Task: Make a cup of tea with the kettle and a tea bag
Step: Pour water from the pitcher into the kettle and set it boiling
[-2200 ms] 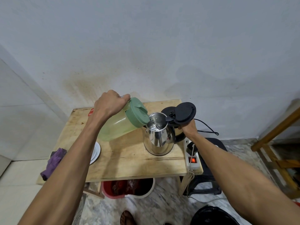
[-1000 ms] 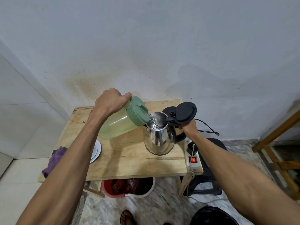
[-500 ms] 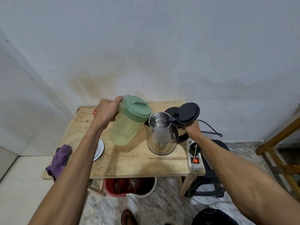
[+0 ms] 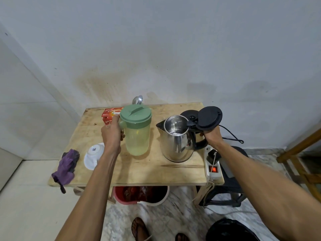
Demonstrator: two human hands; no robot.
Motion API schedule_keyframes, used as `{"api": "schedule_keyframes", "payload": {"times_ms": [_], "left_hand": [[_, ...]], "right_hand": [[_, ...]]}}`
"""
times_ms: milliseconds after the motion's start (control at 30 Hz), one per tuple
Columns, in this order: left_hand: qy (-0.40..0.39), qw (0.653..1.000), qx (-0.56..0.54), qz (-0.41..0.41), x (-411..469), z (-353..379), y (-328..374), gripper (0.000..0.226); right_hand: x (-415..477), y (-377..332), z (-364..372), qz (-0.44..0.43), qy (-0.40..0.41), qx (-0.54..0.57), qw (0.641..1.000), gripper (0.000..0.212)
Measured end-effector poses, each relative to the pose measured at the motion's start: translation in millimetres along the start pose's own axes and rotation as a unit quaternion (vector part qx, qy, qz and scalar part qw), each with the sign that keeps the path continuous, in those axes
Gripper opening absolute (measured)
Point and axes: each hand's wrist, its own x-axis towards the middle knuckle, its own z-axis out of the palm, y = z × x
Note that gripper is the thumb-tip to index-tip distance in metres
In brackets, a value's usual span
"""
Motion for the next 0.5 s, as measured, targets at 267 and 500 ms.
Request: {"api": "schedule_keyframes", "payload": {"times_ms": [267,500], "left_hand": [[-0.001,0.999,-0.035,-0.015,23.1,44.6,-26.6,0.036],[-0.034,0.998,-0.051,-0.033,53.7,109.0,-45.0,0.043]], "right_hand": [[-2.6,1.3,-1.1,-0.006,-0.001,0.042,0.999,0.009],[-7.9,-3.9,-1.2,-0.023,0.007,0.055,0.998,0.015]]}}
